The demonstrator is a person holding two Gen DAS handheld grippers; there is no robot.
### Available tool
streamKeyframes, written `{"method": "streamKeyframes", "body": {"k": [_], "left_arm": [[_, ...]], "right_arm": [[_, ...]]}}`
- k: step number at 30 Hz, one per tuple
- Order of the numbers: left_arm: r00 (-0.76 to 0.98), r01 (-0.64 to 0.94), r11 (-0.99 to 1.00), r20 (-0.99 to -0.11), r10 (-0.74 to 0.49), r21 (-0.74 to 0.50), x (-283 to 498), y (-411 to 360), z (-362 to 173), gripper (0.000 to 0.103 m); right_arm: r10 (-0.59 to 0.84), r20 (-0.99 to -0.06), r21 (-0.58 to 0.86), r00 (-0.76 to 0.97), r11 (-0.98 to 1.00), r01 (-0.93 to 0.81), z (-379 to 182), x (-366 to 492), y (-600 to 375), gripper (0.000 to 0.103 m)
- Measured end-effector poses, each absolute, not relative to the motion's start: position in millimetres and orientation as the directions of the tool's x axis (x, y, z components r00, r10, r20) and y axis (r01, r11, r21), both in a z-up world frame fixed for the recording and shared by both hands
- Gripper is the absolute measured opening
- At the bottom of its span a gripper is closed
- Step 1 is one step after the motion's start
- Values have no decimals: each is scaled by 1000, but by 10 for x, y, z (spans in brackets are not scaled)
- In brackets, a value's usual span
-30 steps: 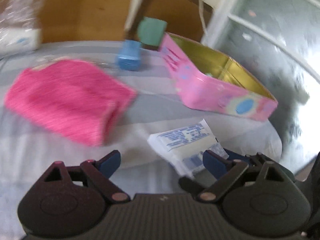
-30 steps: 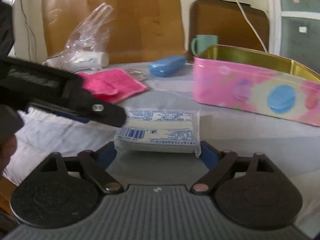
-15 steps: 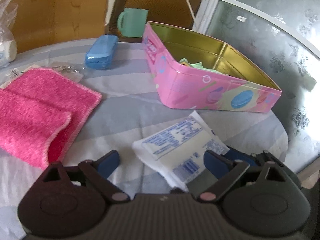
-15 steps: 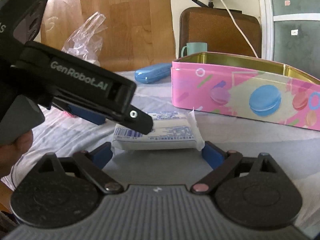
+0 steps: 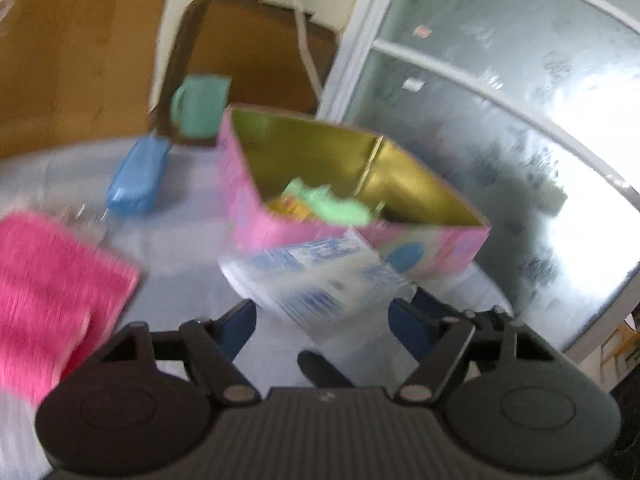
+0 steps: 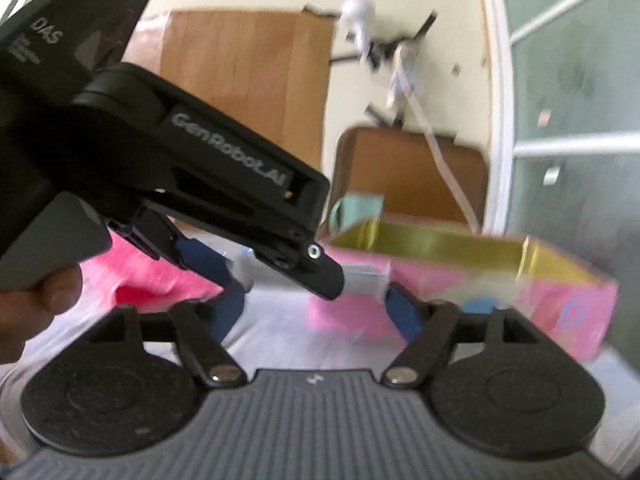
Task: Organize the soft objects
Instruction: 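Carry the tissue pack toward the pink tin with the right gripper, then lower the white tissue pack into the pink tin and open the right gripper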
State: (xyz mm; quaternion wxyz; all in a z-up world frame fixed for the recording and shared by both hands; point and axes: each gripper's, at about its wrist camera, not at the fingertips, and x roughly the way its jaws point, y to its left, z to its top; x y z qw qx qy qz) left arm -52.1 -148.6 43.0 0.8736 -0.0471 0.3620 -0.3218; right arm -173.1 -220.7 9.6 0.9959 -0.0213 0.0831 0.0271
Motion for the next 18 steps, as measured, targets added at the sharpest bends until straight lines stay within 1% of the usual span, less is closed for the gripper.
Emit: {"method": "streamKeyframes", "body": {"k": [3, 4, 6, 7, 8, 9, 10, 11, 14, 16, 18], "left_arm": [[521, 570, 757, -573, -633, -319, -366, -1624, 628, 73], [524, 581, 752, -563, -639, -312, -292, -1706, 701, 73], [546, 615, 739, -529, -650, -273, -179, -1893, 803, 74], [557, 633, 734, -513, -654, -248, -90, -2007, 849, 74], [563, 628, 739, -514, -647, -244, -16, -2068, 863, 74], [558, 607, 747, -523, -644, -271, 96, -2106, 871, 74], [549, 593, 747, -528, -649, -301, 166, -2113, 868, 74], [547, 580, 747, -523, -653, -325, 226, -2093, 865, 76], [594, 548, 776, -509, -623, -311, 288, -1963, 841, 78], [605, 512, 794, -518, -605, -328, 367, -1841, 805, 78], [592, 476, 792, -528, -609, -381, 428, -1712, 758, 79]], "right_arm": [[4, -177, -28, 984, 1000, -9, 188, -1441, -2308, 54], [-16, -168, -17, 986, 1000, 13, 199, -1343, -2357, 54], [-61, -193, 3, 979, 998, 63, 235, -1118, -2445, 55], [-62, -204, 42, 977, 997, 72, 269, -1057, -2529, 55], [-41, -194, 94, 980, 994, 60, 298, -1056, -2620, 55], [-32, -181, 121, 983, 991, 54, 313, -1075, -2677, 55], [-45, -176, 117, 983, 991, 66, 314, -1104, -2710, 56], [-64, -177, 98, 982, 992, 83, 297, -1121, -2727, 56], [-75, -204, 82, 976, 992, 94, 186, -1139, -2787, 56], [-40, -214, 92, 976, 994, 61, 151, -1173, -2786, 56], [29, -221, 105, 975, 994, -5, 149, -1274, -2769, 57]]}}
